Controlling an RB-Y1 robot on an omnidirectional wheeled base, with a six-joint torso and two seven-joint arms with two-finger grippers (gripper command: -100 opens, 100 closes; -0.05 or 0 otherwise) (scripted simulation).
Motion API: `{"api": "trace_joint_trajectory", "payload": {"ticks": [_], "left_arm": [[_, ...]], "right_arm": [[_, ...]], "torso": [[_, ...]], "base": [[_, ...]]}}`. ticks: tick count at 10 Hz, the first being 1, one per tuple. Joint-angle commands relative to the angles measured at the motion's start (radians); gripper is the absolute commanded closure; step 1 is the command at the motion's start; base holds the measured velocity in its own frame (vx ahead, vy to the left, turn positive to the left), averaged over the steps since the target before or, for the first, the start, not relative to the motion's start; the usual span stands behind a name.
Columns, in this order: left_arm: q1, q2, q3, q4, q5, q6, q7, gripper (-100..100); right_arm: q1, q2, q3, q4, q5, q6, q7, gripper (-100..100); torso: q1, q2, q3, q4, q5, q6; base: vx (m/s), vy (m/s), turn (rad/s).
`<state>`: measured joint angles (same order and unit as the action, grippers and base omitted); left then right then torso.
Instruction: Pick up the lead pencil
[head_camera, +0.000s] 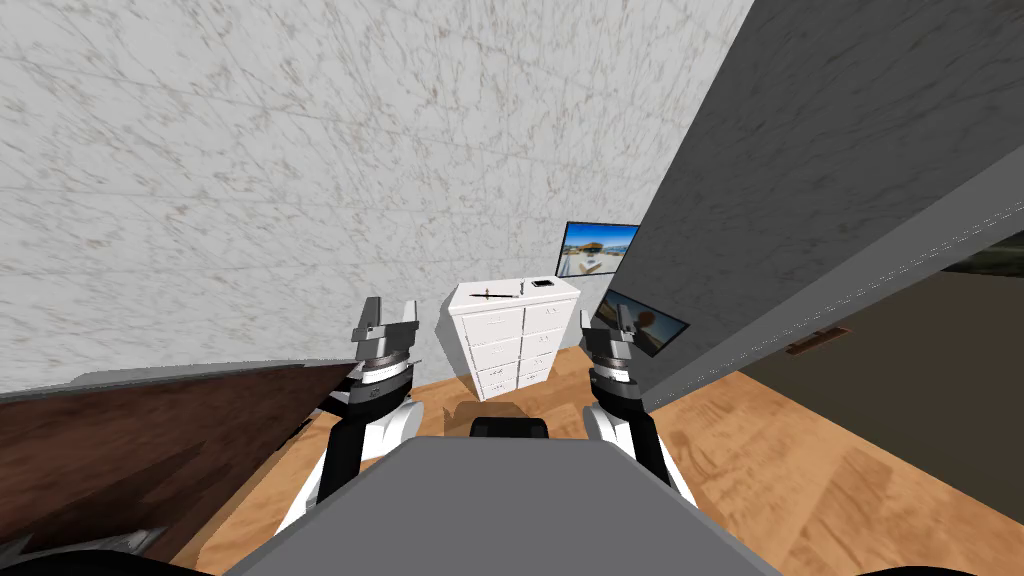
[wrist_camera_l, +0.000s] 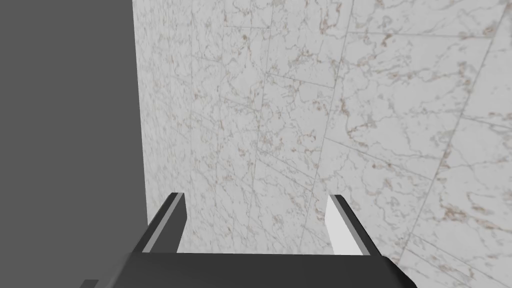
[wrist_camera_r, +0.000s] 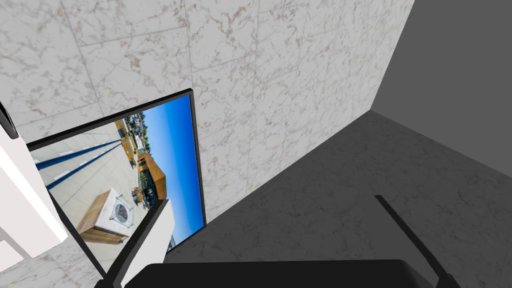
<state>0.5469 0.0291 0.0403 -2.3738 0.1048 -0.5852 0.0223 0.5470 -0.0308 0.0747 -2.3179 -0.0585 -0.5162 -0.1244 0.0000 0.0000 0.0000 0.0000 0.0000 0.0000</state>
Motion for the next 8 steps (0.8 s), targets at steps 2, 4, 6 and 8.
{"api": "trace_joint_trajectory", "payload": {"ticks": [2, 4, 6, 8], "left_arm": [[0.002, 0.056, 0.004, -0.006, 0.017, 0.019, 0.006, -100], [0.003, 0.117, 0.011, -0.008, 0.041, 0.049, 0.015, -100], [0.002, 0.178, 0.022, -0.003, 0.077, 0.097, 0.026, -100], [-0.001, 0.23, 0.031, 0.003, 0.099, 0.128, 0.031, -100]], "right_arm": [[0.0, 0.0, 0.0, 0.0, 0.0, 0.0, 0.0, 0], [0.0, 0.0, 0.0, 0.0, 0.0, 0.0, 0.0, 0], [0.0, 0.0, 0.0, 0.0, 0.0, 0.0, 0.0, 0], [0.0, 0.0, 0.0, 0.0, 0.0, 0.0, 0.0, 0]], "torso": [[-0.002, 0.001, 0.0, 0.0, 0.0, 0.0], [-0.005, 0.004, 0.002, 0.001, -0.001, 0.0], [-0.009, 0.006, 0.003, 0.001, -0.002, 0.0], [-0.007, 0.005, 0.003, 0.001, -0.002, 0.0]], "base": [[-0.032, -0.049, 0.069], [-0.072, -0.103, 0.1], [-0.094, -0.148, 0.122], [-0.065, -0.095, 0.069]]}}
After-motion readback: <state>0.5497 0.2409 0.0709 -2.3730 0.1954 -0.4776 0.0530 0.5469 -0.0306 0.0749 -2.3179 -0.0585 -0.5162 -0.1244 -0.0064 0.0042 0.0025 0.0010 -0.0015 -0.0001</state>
